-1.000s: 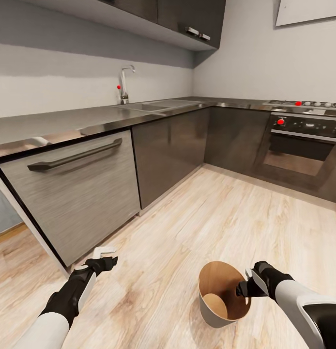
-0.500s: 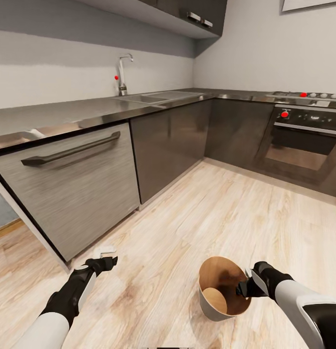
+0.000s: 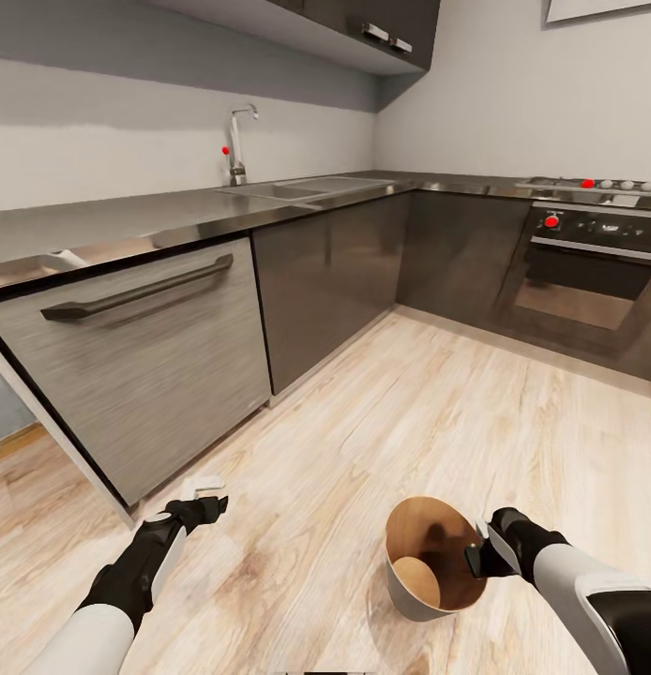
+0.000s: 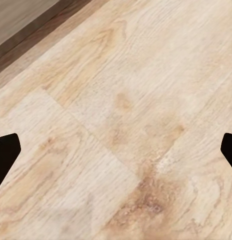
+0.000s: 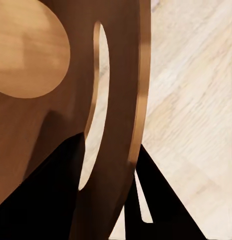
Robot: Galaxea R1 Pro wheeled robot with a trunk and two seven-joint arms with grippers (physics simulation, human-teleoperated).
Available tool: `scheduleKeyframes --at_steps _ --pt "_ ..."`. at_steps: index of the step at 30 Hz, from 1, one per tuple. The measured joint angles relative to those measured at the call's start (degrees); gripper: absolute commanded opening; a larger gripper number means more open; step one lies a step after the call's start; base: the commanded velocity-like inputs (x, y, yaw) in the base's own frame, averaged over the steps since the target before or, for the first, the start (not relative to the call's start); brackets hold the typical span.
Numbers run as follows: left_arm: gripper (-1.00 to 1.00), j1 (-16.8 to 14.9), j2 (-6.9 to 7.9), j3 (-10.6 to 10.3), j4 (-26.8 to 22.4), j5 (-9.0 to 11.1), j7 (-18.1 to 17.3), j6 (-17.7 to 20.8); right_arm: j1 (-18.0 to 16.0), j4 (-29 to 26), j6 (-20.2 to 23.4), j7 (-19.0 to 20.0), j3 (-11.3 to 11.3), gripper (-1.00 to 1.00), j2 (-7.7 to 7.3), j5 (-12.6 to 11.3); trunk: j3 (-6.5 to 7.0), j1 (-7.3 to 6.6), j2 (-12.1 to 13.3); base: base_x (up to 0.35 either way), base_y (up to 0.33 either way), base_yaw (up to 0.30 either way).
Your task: Put the three can of soda from the living room inside the tash can in the kitchen.
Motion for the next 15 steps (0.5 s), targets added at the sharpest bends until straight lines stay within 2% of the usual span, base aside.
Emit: scheduleKeyframes --at_steps 3,6,8,15 --pt "1.0 0.0 0.0 0.0 0.0 0.0 0.0 0.0 0.1 0.0 0.0 0.1 -0.1 -1.0 -0.02 -0.2 0.0 0.0 0.0 0.0 0.0 0.0" --pt "1.0 0.0 0.0 0.0 0.0 -0.1 0.0 0.0 0.2 0.2 -2.1 0.3 -0.4 -1.0 -0.08 -0.9 -0.01 0.01 0.0 0.0 0.0 0.0" --pt "1.0 0.0 -0.01 0.0 0.0 -0.1 0.0 -0.1 0.2 0.4 -3.1 0.2 -0.2 -1.0 -0.04 -0.6 -0.01 0.0 0.0 0.0 0.0 0.0" --pt "1.0 0.0 0.0 0.0 0.1 -0.1 0.0 -0.2 0.4 0.1 -4.0 0.4 -0.5 -1.0 -0.04 -1.2 -0.01 0.01 0.0 0.0 0.0 0.0"
